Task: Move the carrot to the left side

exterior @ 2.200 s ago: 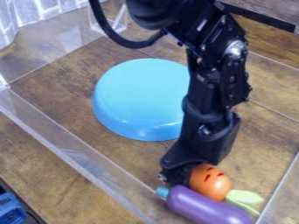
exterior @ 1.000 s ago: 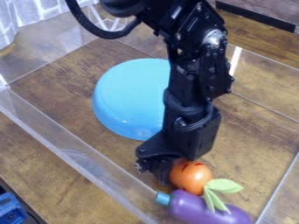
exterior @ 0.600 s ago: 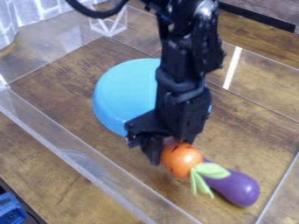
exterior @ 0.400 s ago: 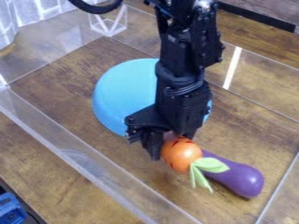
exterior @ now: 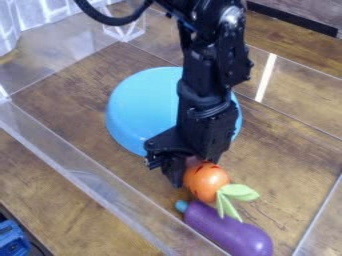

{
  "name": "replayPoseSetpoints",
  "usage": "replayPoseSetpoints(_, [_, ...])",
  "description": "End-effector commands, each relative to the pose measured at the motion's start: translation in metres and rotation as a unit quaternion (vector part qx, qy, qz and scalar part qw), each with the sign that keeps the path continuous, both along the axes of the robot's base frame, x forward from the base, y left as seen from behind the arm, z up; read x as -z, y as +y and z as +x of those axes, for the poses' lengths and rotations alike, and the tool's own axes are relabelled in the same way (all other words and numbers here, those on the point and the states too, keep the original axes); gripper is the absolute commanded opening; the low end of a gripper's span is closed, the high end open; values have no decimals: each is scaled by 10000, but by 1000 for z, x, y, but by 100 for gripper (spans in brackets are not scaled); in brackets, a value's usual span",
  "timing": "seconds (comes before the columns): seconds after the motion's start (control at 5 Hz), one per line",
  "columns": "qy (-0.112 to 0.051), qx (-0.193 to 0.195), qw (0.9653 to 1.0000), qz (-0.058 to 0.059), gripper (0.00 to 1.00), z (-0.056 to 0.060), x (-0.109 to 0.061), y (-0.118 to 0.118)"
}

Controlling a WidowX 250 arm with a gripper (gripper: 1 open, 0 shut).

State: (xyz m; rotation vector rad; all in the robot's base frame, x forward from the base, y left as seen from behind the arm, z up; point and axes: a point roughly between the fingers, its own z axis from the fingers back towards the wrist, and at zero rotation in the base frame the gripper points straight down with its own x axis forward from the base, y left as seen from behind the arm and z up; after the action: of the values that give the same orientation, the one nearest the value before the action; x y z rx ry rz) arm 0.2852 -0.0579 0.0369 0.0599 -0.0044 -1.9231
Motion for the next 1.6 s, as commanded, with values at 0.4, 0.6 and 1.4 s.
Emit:
replayPoseSetpoints(0.4, [-310, 582, 9978, -65, 0, 15, -31, 13])
replayPoseSetpoints(0.6, [-348, 515, 9981, -28, 0, 22, -43, 13])
replayPoseSetpoints(1.4, [-719, 1324, 9886, -55, 0, 30, -73, 57])
